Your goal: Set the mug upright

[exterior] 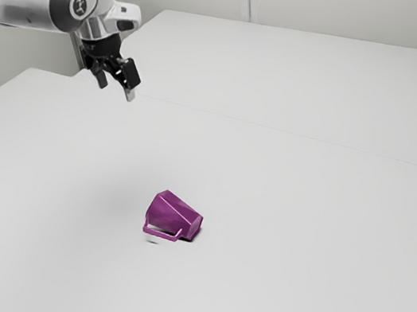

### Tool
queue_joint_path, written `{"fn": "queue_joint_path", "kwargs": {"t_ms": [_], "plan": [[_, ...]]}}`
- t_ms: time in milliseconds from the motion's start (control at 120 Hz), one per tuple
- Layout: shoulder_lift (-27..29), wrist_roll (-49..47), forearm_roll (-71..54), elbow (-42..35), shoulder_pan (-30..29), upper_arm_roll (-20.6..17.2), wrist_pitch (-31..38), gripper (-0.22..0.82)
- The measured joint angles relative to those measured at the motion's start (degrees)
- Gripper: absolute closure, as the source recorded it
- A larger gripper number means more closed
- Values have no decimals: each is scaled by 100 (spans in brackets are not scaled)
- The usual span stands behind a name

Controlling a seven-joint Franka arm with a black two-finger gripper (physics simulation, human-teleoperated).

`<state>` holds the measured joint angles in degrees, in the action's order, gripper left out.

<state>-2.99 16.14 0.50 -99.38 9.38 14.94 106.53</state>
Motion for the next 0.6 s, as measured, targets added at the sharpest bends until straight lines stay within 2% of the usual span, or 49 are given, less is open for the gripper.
{"fn": "queue_joint_path", "kwargs": {"t_ms": [142, 383, 600], "plan": [[42, 21, 89, -211, -19, 0, -34, 0], [-359, 534, 1856, -931, -493, 9, -209, 0], [-601, 944, 3006, -1583, -487, 27, -326, 0]]}}
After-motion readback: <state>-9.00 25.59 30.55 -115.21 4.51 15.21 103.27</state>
